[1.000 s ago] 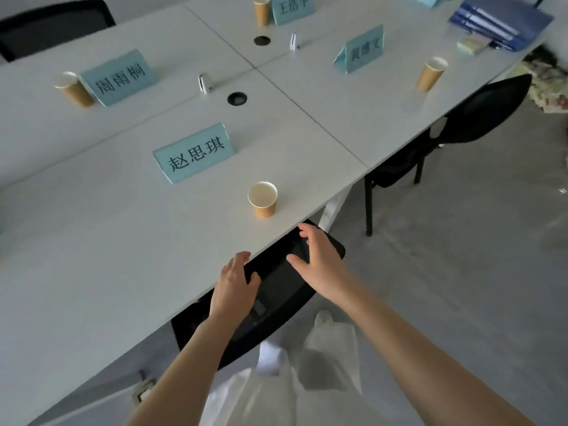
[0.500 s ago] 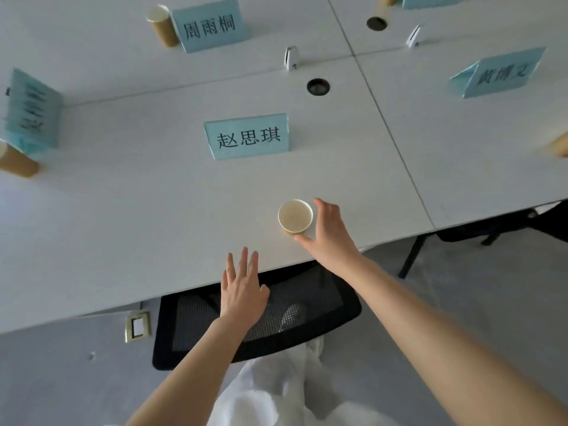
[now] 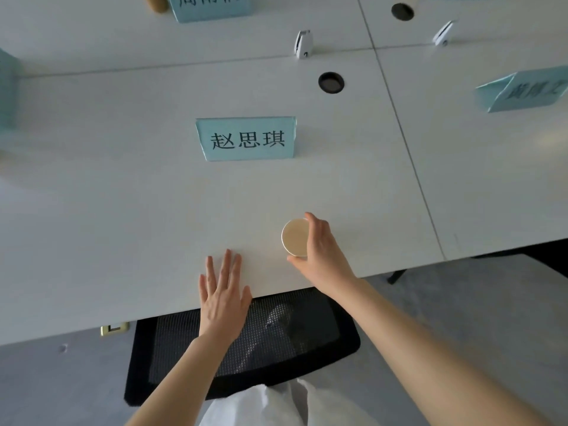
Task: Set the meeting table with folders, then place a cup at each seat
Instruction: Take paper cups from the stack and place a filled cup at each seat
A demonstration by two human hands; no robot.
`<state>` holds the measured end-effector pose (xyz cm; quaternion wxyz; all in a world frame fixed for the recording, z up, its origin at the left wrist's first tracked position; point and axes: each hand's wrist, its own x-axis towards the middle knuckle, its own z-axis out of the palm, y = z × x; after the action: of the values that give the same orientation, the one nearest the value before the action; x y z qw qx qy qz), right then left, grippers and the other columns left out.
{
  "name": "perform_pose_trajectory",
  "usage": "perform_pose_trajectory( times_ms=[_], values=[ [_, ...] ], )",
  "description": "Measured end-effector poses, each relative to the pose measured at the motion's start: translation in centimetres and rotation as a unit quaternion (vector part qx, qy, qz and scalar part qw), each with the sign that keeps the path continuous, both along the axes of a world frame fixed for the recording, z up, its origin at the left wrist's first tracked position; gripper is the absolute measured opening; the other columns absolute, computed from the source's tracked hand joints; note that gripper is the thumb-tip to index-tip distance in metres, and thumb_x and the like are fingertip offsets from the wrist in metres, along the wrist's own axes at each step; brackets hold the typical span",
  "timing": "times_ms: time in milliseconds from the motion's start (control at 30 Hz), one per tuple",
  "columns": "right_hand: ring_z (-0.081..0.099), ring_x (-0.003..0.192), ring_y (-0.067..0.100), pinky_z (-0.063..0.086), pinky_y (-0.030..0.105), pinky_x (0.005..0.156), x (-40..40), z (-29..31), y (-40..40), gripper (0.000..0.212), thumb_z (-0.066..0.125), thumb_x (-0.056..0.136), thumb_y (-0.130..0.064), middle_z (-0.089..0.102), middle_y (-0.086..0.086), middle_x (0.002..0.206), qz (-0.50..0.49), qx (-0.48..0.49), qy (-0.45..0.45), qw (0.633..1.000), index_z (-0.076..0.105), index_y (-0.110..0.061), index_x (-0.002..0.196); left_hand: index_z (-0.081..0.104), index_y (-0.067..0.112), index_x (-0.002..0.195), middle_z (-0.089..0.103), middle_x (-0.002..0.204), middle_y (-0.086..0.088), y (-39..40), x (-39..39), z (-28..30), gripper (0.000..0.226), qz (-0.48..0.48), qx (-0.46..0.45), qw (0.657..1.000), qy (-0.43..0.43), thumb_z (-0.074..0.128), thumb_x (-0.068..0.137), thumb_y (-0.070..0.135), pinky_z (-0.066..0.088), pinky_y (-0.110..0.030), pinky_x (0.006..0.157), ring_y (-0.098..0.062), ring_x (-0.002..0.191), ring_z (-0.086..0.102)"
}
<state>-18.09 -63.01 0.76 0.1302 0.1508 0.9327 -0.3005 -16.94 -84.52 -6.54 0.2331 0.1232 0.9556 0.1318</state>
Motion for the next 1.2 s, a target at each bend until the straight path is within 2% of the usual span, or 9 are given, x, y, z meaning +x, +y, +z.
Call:
perform_pose_trajectory(
  times_ms=[133,233,300,400,467,667,900,1067,1200],
  values=[
    [0.046,0.124,0.031,0.041,0.037,0.104,-2.1,0.4,2.1,0.089,0.075,0.078,-0.022,0.035,0.013,0.139,-0.027,-0.024,0.046,0.998,0.020,-0.008,0.147,0.006,0.015,0.156,-0.004,0.163,0.002,2.0,-2.8,-0.8,0.069,-0.018,0.027,0.999,0.039,0.042,0.098,0.029,-0.003,-0.048,0.120,-0.027,0.147,-0.020],
    [0.037,0.134,0.027,0.028,0.024,0.106,-4.7,0.8,4.4,0.095,0.077,0.077,-0.021,0.030,0.013,0.148,-0.078,-0.043,0.068,0.994,0.015,-0.005,0.148,0.011,0.013,0.155,0.006,0.163,-0.002,4.2,-6.6,-1.6,0.068,-0.030,0.040,0.996,0.069,0.045,0.098,0.027,0.003,-0.049,0.121,-0.029,0.149,-0.010],
    [0.039,0.131,0.025,0.028,0.018,0.098,-7.0,0.9,6.1,0.094,0.078,0.075,-0.022,0.032,0.012,0.147,-0.118,-0.041,0.083,0.989,0.018,-0.004,0.146,0.016,0.018,0.155,0.011,0.163,-0.002,5.7,-9.1,-2.3,0.065,-0.024,0.041,0.996,0.075,0.044,0.098,0.029,0.005,-0.049,0.121,-0.029,0.150,-0.005],
    [0.049,0.116,0.024,0.028,0.011,0.079,-10.7,0.7,8.3,0.080,0.079,0.073,-0.025,0.044,0.010,0.132,-0.181,-0.044,0.105,0.977,0.032,-0.005,0.135,0.020,0.024,0.154,0.013,0.163,0.001,7.5,-10.6,-2.9,0.060,0.044,0.024,0.994,0.093,0.037,0.098,0.035,0.004,-0.047,0.121,-0.024,0.150,0.001],
    [0.047,0.115,0.024,0.026,0.009,0.074,-13.1,0.2,9.1,0.076,0.079,0.073,-0.024,0.045,0.011,0.128,-0.192,-0.044,0.116,0.974,0.035,-0.005,0.132,0.018,0.025,0.155,0.011,0.163,0.002,8.0,-10.4,-3.2,0.062,0.066,0.007,0.992,0.105,0.031,0.097,0.041,0.001,-0.044,0.121,-0.022,0.151,0.000],
    [0.044,0.117,0.021,0.024,0.010,0.073,-18.5,-1.8,9.4,0.082,0.076,0.074,-0.024,0.039,0.011,0.133,-0.148,-0.031,0.111,0.982,0.029,-0.009,0.139,0.017,0.025,0.154,0.009,0.163,0.003,8.1,-10.0,-3.4,0.064,0.067,-0.001,0.991,0.120,0.031,0.095,0.044,0.005,-0.047,0.121,-0.021,0.151,0.000],
    [0.043,0.123,0.021,0.028,0.015,0.083,-20.5,-2.9,9.5,0.086,0.074,0.076,-0.022,0.037,0.009,0.140,-0.158,-0.045,0.108,0.981,0.023,-0.010,0.144,0.022,0.023,0.153,0.014,0.163,0.002,8.2,-10.2,-3.6,0.064,0.066,-0.003,0.989,0.135,0.036,0.094,0.042,0.008,-0.048,0.121,-0.022,0.151,0.004],
    [0.041,0.129,0.020,0.033,0.023,0.097,-20.1,-2.9,9.4,0.100,0.077,0.073,-0.027,0.035,0.006,0.146,-0.168,-0.076,0.124,0.975,0.012,-0.016,0.148,0.024,0.023,0.153,0.016,0.162,0.001,8.2,-10.3,-3.6,0.064,0.067,-0.007,0.988,0.139,0.038,0.093,0.041,0.008,-0.048,0.121,-0.022,0.151,0.005],
    [0.044,0.127,0.021,0.034,0.021,0.092,-19.2,-2.5,9.7,0.096,0.078,0.074,-0.027,0.039,0.005,0.144,-0.152,-0.056,0.138,0.977,0.017,-0.015,0.147,0.025,0.023,0.153,0.016,0.162,0.001,8.3,-10.2,-3.6,0.063,0.064,-0.008,0.988,0.143,0.039,0.094,0.041,0.009,-0.048,0.121,-0.023,0.151,0.005]
  ],
)
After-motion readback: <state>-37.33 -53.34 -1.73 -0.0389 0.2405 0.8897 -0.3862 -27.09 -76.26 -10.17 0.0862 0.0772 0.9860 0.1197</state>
